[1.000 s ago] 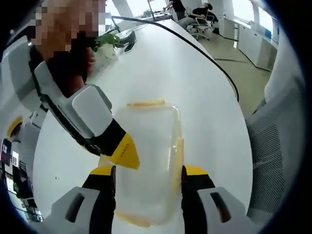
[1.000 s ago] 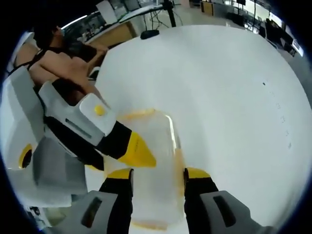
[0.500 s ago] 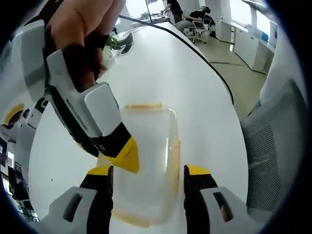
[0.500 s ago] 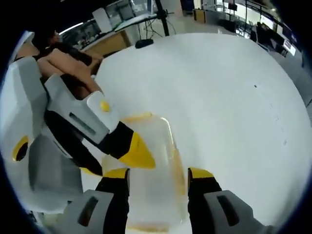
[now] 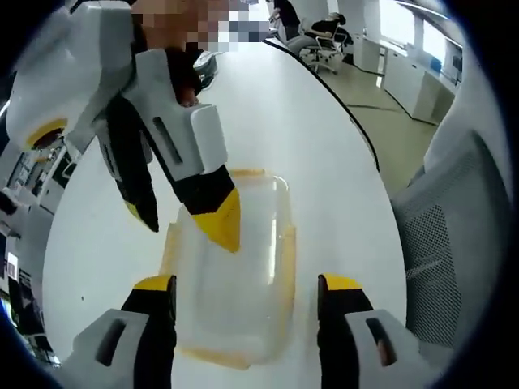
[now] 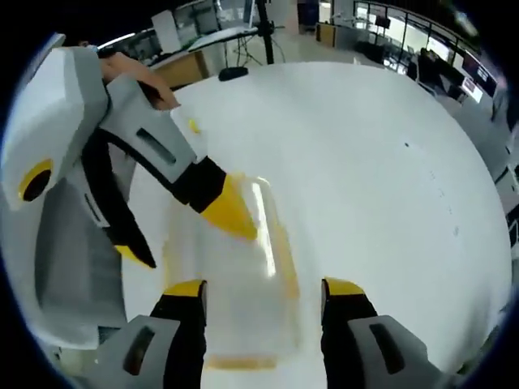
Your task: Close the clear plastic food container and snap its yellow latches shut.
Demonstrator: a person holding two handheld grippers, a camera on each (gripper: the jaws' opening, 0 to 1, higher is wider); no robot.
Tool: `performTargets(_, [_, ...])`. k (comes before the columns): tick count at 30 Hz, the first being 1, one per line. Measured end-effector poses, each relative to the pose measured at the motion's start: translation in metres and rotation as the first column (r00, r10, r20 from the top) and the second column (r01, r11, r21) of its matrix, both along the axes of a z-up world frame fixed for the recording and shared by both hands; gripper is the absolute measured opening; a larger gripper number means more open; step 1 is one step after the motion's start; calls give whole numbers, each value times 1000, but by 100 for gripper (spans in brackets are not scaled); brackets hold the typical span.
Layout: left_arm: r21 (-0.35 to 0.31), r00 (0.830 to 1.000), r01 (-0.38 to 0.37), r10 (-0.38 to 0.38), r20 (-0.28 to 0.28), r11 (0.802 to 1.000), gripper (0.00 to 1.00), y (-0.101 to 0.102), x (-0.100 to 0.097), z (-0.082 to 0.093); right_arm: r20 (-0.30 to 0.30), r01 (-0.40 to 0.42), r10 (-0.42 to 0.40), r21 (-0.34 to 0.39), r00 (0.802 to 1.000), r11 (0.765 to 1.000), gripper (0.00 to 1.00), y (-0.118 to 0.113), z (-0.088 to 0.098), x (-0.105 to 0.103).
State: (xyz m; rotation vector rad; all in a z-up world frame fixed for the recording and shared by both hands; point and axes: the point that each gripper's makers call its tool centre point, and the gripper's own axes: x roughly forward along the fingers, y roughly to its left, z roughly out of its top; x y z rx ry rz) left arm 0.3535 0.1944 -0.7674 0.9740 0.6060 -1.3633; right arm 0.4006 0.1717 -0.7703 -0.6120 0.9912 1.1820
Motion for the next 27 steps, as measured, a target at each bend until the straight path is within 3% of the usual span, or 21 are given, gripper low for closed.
performTargets(6, [7, 1000, -3, 3, -9, 1000, 78, 6, 6, -2, 25, -1, 1, -3, 1000, 1000, 60, -7, 2, -3])
performTargets(27, [34, 1000, 6, -5, -18, 999, 87, 14, 19, -11, 17, -39, 39, -17, 999, 999, 69, -13, 0, -25])
